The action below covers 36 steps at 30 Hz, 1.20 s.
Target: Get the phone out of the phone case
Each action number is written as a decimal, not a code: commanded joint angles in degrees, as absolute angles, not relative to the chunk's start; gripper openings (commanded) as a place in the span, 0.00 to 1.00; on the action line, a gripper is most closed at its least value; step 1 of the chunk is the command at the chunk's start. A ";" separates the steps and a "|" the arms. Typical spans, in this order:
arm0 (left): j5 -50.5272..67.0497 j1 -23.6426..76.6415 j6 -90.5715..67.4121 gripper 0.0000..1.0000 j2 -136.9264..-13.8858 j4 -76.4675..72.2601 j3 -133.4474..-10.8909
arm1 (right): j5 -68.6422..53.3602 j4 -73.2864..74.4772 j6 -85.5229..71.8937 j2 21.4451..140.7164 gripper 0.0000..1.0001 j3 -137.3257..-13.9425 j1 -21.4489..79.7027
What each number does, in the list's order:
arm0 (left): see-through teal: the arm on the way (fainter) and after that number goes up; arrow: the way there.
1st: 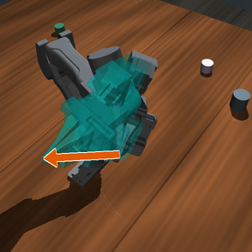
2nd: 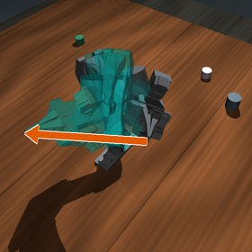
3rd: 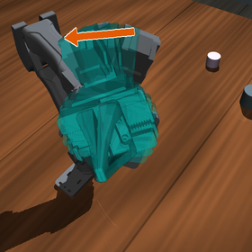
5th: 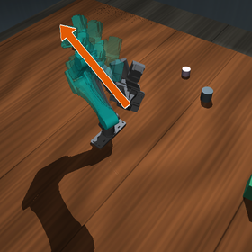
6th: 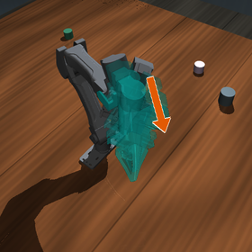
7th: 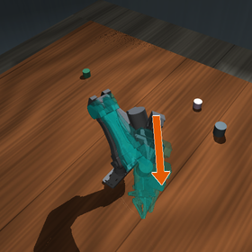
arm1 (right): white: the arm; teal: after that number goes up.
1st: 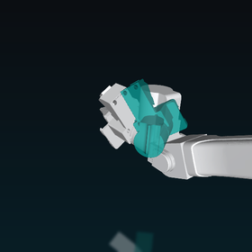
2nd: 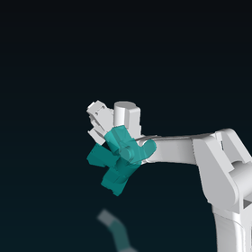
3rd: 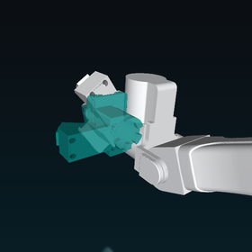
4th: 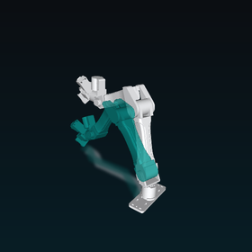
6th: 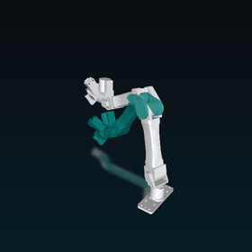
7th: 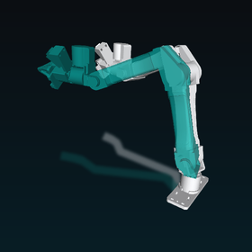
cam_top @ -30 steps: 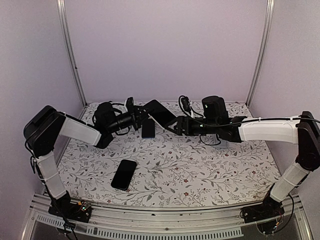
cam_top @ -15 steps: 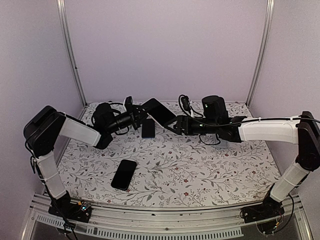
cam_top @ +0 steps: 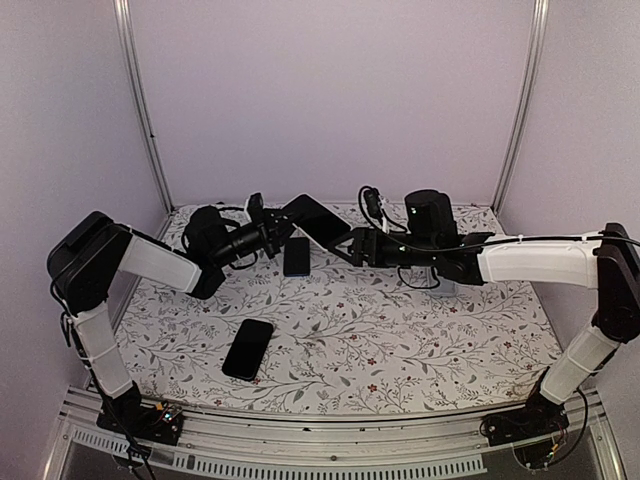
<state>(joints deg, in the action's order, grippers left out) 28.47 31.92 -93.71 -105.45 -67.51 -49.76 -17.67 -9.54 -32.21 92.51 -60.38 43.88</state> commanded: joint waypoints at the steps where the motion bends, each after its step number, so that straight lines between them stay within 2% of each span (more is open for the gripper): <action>1: 31.02 32.08 -102.53 0.00 -100.90 -86.48 -51.51 | -7.70 1.13 -31.92 94.59 0.76 -56.66 42.28; 19: 29.37 32.30 -107.17 0.00 -103.29 -92.31 -51.24 | -8.03 -0.85 -33.53 95.53 0.82 -54.77 41.58; 36: 27.91 32.27 -111.18 0.00 -106.19 -95.57 -51.16 | -2.59 -0.56 -32.94 94.03 0.88 -53.53 41.40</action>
